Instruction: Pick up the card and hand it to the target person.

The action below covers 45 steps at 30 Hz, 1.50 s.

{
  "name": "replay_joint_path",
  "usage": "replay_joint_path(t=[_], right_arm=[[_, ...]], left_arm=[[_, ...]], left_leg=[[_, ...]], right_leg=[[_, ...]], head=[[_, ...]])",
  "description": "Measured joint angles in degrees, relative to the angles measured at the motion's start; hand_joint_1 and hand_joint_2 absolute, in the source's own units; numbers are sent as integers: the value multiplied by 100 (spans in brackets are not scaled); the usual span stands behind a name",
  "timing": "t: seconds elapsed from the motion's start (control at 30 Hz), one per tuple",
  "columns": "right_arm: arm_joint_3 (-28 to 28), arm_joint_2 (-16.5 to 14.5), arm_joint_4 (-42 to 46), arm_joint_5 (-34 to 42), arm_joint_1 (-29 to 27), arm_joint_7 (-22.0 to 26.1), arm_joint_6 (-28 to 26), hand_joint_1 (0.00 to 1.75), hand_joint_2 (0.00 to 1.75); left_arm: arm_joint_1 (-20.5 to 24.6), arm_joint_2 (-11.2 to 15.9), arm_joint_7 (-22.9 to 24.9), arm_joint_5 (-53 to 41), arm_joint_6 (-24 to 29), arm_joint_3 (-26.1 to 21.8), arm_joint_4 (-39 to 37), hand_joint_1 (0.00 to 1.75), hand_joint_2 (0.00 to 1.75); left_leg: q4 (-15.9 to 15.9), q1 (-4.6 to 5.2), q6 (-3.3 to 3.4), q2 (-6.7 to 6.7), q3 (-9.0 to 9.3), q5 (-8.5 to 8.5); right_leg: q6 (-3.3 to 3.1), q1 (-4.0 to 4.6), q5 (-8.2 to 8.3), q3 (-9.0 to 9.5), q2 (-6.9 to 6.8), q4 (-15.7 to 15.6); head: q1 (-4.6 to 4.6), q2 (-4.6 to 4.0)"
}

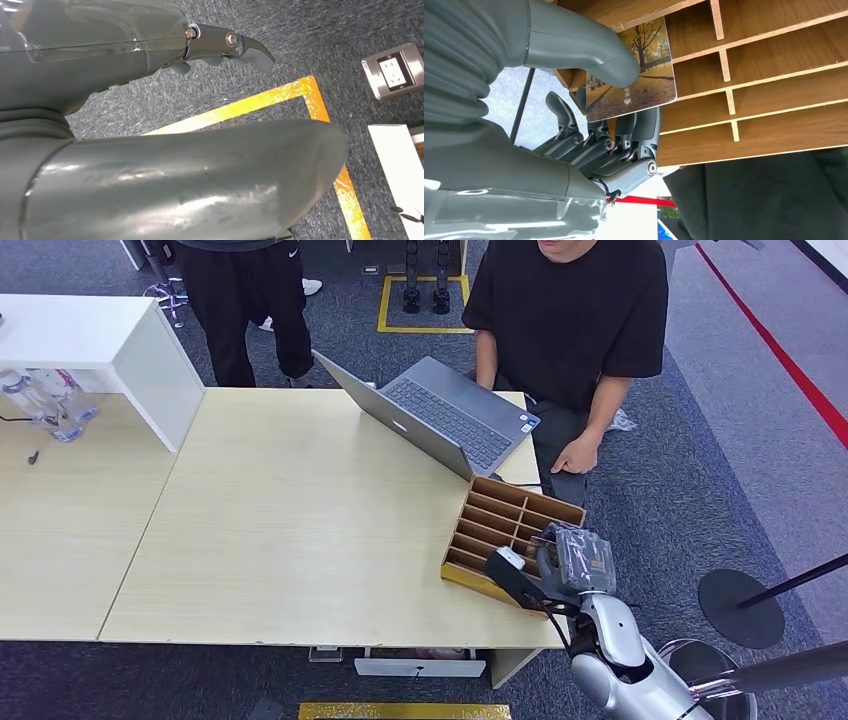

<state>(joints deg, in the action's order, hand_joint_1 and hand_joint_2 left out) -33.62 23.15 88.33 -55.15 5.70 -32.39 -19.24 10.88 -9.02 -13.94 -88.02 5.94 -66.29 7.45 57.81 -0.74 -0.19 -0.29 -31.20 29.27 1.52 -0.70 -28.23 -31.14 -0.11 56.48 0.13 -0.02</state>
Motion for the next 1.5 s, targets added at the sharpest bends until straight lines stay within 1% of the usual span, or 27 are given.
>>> replay_joint_path(t=[0.1,0.2,0.33,0.6,0.87,1.17,1.33,1.5], right_arm=[[-3,-10,-15,-2,2,28,-39,145,175],[-9,-14,-16,-53,3,49,-55,144,175],[-9,-10,89,-325,6,-16,-24,141,175],[57,76,814,-1069,30,-164,280,141,175],[136,165,1449,-1339,101,-175,552,144,175],[194,304,1833,-1436,344,-178,946,145,175],[280,409,1864,-1245,678,-172,1048,144,175],[364,547,1821,-1062,1027,-179,1089,140,175]], left_arm=[[0,-4,-1,0,2,6,-1,0,0],[1,-5,-2,0,3,6,-1,0,0],[1,-5,-10,-1,7,6,0,0,0],[1,-5,-32,-1,8,6,0,0,0],[3,-5,-32,0,7,6,-2,0,0],[15,-15,-2,0,-16,21,-1,0,0],[46,-47,30,0,-61,84,0,0,0],[94,-63,49,0,-84,180,0,0,0]], left_leg=[[0,0,0,0,0,0],[0,0,0,0,0,0],[0,0,0,0,-1,0],[1,0,0,0,-1,0],[1,0,0,0,-1,0],[1,1,0,0,0,0],[2,1,0,0,0,0],[3,1,0,0,-1,0]], right_leg=[[0,0,0,0,0,0],[0,0,0,0,0,0],[0,0,0,0,0,0],[0,-1,0,0,0,0],[0,0,0,0,0,0],[0,-1,0,0,0,0],[1,-1,1,0,0,0],[1,-1,1,0,-1,0]], head=[[1,0],[1,0],[1,0],[1,0],[1,0],[1,0],[2,0],[1,0]])
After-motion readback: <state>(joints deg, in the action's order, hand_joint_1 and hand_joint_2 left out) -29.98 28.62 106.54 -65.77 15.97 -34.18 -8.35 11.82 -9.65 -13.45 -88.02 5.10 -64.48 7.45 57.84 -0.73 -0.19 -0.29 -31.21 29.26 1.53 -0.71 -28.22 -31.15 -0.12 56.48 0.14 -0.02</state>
